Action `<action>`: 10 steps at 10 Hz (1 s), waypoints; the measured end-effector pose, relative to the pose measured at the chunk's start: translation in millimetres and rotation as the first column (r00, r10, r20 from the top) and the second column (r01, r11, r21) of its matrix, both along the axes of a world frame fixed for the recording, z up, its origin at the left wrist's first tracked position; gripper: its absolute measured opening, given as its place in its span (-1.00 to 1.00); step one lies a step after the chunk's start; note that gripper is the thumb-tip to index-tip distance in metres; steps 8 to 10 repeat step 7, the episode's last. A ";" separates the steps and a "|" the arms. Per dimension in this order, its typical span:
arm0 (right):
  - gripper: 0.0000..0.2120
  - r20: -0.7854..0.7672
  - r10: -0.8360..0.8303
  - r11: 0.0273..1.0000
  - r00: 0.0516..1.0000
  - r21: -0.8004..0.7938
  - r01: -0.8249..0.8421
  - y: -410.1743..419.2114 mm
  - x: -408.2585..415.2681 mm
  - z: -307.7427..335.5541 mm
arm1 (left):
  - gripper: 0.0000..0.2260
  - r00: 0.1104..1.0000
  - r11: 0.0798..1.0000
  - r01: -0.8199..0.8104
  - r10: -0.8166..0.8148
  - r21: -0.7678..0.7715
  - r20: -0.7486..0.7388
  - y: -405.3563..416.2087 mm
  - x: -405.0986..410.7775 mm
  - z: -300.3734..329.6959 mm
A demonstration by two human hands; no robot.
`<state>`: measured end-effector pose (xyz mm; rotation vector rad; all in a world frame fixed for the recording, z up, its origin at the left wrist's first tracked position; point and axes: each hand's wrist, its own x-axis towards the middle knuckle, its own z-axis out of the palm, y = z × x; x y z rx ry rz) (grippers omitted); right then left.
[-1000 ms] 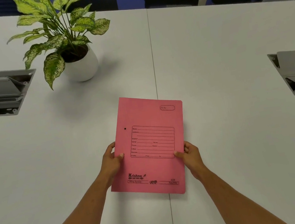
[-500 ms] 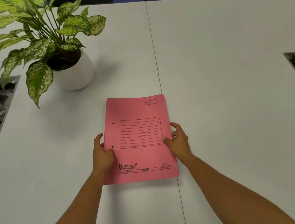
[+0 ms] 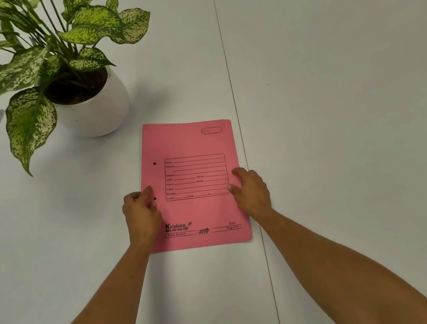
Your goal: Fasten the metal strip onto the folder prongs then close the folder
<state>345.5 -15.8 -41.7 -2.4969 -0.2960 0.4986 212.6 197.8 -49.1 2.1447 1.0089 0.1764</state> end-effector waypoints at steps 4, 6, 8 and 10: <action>-0.52 0.171 0.278 0.933 0.945 -0.283 -0.223 -24.5 -32.7 11.3 | -0.64 0.938 0.929 0.218 -0.114 0.300 -0.327 -15.7 -11.4 22.3; -0.36 0.174 0.202 0.952 0.964 -0.264 -0.152 -77.1 -84.2 10.2 | -0.56 0.945 0.898 0.303 -0.241 0.319 -0.221 -66.7 -46.6 33.7; -0.32 0.169 0.202 0.947 0.965 -0.286 -0.148 -103.9 -104.0 11.2 | -0.50 0.930 0.888 0.356 -0.307 0.292 -0.201 -97.3 -65.2 33.1; -0.32 0.169 0.202 0.947 0.965 -0.286 -0.148 -103.9 -104.0 11.2 | -0.50 0.930 0.888 0.356 -0.307 0.292 -0.201 -97.3 -65.2 33.1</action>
